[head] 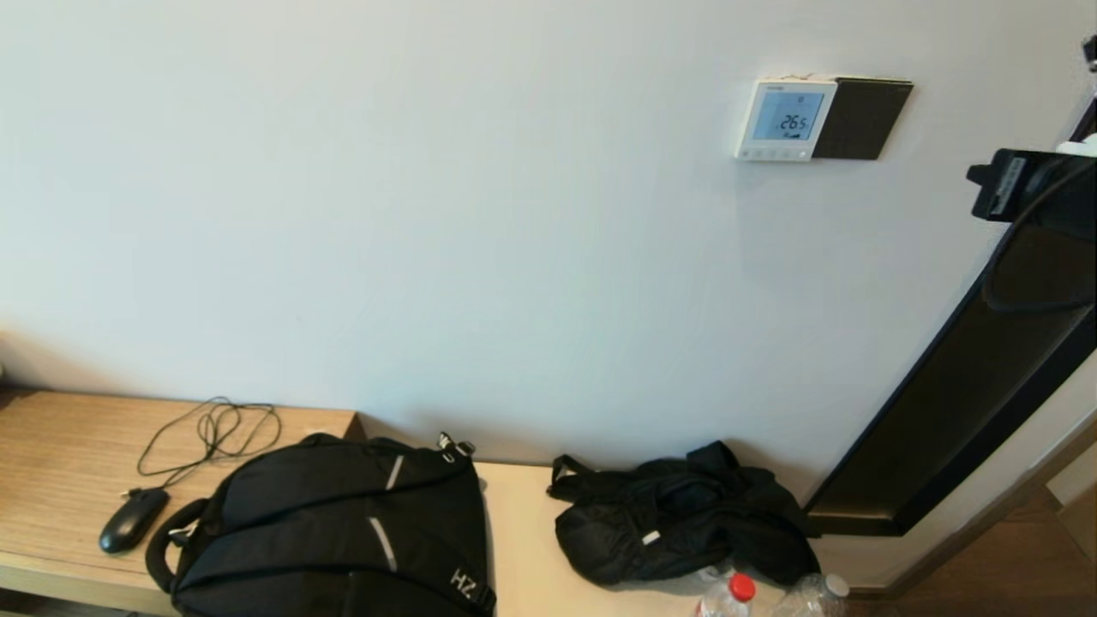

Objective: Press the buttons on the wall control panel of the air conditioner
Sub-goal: Turn off the central air conditioner

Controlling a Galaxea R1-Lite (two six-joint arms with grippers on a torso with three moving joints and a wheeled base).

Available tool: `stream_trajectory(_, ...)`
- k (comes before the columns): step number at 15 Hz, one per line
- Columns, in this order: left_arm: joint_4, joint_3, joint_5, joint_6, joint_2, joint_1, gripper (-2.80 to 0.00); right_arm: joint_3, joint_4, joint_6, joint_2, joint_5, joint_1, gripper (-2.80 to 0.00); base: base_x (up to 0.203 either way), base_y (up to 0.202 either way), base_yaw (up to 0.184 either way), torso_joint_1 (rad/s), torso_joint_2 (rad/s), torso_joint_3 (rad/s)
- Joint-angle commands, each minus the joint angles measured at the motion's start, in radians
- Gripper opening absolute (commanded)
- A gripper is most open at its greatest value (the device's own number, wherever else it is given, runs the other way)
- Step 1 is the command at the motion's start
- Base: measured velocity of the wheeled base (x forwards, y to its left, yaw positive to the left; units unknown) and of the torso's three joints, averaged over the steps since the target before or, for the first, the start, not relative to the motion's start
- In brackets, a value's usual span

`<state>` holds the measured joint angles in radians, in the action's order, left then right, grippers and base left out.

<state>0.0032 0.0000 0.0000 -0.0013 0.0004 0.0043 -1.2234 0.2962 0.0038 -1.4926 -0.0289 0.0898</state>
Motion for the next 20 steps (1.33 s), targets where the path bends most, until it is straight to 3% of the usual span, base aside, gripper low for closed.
stream_trajectory(1,0.000,0.000,0.000,0.000,0.000,0.000,-2.80,-0.104,0.002,-0.001,-0.131,-0.049,-0.045,-2.80,0.000,0.000,0.000,0.000,0.00,0.000)
stream_trajectory(4,0.000,0.000,0.000,0.000,0.000,0.000,-2.80,-0.211,0.001,-0.001,-0.237,-0.144,-0.128,-2.80,0.000,0.000,0.000,0.000,0.00,0.000)
stream_trajectory(8,0.000,0.000,0.000,0.000,0.000,0.000,-2.80,-0.292,0.001,-0.012,-0.318,-0.202,-0.195,-2.80,0.000,0.000,0.000,0.000,0.00,0.000)
stream_trajectory(20,0.000,0.000,0.000,0.000,0.000,0.000,-2.80,-0.439,-0.003,-0.041,-0.419,-0.227,-0.228,-2.80,0.000,0.000,0.000,0.000,0.00,0.000)
